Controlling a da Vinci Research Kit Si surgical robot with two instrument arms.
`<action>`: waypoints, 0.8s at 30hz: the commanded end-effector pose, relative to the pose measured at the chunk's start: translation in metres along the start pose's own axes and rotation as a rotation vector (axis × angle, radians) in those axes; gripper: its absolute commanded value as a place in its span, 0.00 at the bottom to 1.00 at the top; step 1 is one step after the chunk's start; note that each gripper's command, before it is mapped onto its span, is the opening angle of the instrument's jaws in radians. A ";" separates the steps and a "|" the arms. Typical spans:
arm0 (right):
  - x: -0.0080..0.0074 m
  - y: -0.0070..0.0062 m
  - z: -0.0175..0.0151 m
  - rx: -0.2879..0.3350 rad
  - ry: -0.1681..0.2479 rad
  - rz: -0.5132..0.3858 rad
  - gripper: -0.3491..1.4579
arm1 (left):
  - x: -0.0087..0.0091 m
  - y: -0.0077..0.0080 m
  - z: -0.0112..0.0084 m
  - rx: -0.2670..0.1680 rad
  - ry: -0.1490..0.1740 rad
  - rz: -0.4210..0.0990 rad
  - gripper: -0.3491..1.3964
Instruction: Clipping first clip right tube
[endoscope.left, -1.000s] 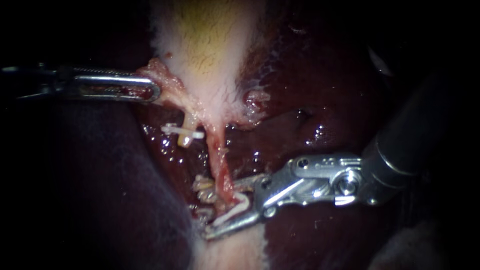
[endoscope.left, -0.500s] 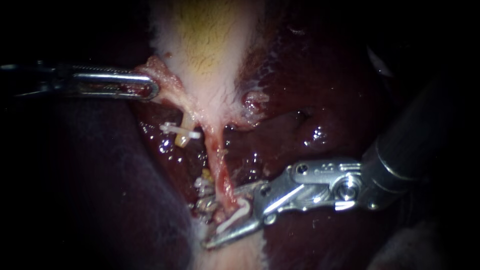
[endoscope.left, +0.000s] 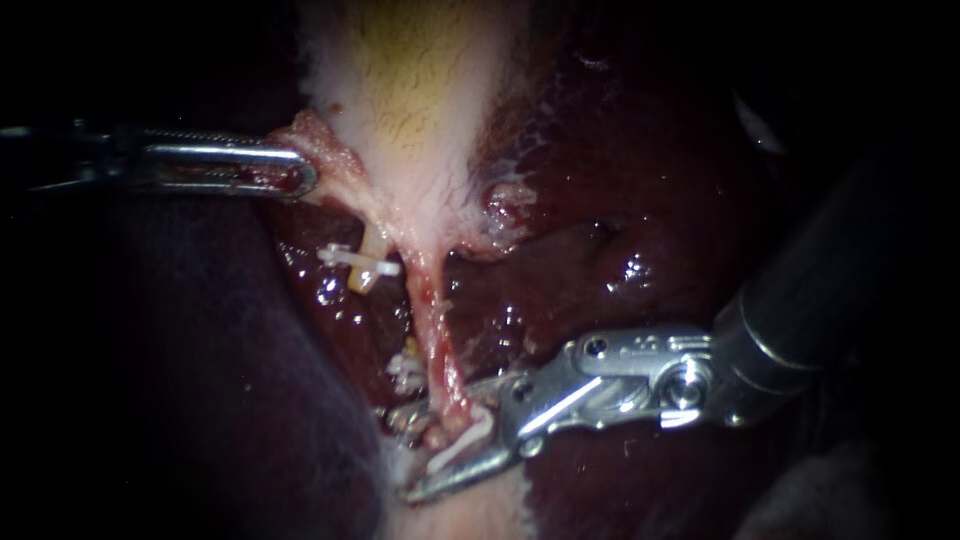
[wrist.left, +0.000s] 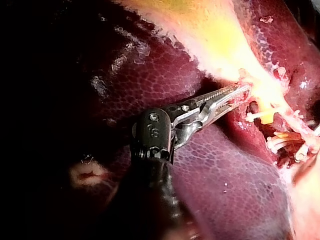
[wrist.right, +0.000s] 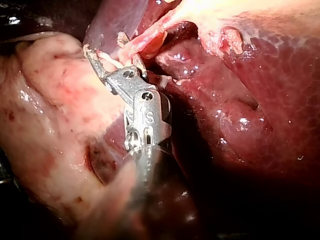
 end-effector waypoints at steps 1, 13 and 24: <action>0.0000 0.0001 -0.0002 -0.001 0.000 0.001 0.34 | 0.0000 0.0000 0.0000 0.000 0.000 0.000 0.00; -0.0003 0.0007 -0.0014 -0.018 0.003 0.002 0.13 | 0.0000 -0.0001 0.0000 0.000 0.000 0.000 0.00; -0.0004 0.0008 -0.0019 -0.004 -0.007 0.055 0.00 | 0.0000 -0.0002 0.0000 -0.001 0.000 0.000 0.00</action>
